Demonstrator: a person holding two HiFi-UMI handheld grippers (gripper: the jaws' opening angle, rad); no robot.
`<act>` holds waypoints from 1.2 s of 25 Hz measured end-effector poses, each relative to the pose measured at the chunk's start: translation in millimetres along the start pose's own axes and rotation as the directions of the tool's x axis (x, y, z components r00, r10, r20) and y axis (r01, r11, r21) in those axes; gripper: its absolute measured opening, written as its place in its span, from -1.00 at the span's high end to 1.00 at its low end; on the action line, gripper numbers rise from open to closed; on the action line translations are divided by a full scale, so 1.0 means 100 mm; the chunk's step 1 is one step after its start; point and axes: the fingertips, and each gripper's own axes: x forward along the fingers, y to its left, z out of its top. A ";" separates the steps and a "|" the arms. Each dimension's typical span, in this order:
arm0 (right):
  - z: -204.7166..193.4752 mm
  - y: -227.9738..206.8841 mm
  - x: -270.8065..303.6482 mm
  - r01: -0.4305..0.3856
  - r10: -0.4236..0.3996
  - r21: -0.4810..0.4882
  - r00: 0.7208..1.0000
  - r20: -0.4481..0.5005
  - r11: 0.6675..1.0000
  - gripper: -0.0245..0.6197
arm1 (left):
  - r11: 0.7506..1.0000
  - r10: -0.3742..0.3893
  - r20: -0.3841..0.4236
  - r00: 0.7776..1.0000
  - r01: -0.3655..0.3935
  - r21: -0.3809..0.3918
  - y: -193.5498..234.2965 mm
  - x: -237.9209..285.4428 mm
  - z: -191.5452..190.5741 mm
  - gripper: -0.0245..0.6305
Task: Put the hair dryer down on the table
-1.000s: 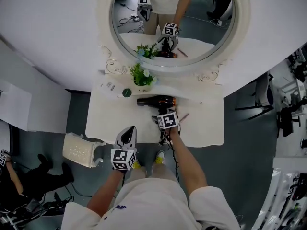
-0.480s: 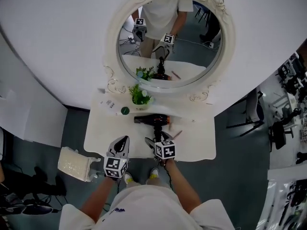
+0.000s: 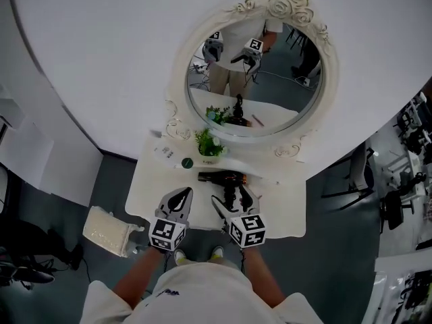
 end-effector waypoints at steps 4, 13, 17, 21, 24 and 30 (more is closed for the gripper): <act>0.34 0.12 -0.15 -0.008 0.012 -0.060 0.997 0.075 0.998 -0.40 | 1.000 0.007 0.030 1.000 -0.008 0.030 -0.01 -0.03 0.20 0.90; 0.37 0.01 -0.36 0.041 -0.036 -0.051 0.994 0.105 0.998 -0.20 | 0.997 0.028 0.058 0.998 -0.032 0.067 0.09 -0.07 0.41 0.90; 0.46 -0.06 -0.42 0.062 -0.055 -0.056 0.990 0.131 0.996 -0.06 | 0.999 0.038 0.098 0.994 -0.041 0.036 0.11 -0.13 0.52 0.90; 0.66 -0.02 -0.54 0.059 -0.044 -0.085 0.985 0.170 0.995 0.02 | 0.998 0.021 0.110 0.994 -0.026 0.049 0.05 -0.12 0.58 0.90; 0.90 0.11 -0.64 0.045 -0.019 -0.110 0.973 0.228 0.993 0.05 | 0.998 0.010 0.120 0.993 -0.017 0.059 0.03 -0.11 0.63 0.90; 1.11 0.13 -0.74 0.065 -0.021 -0.151 0.960 0.281 0.986 0.16 | 0.997 -0.004 0.126 0.992 -0.005 0.071 -0.05 -0.08 0.66 0.90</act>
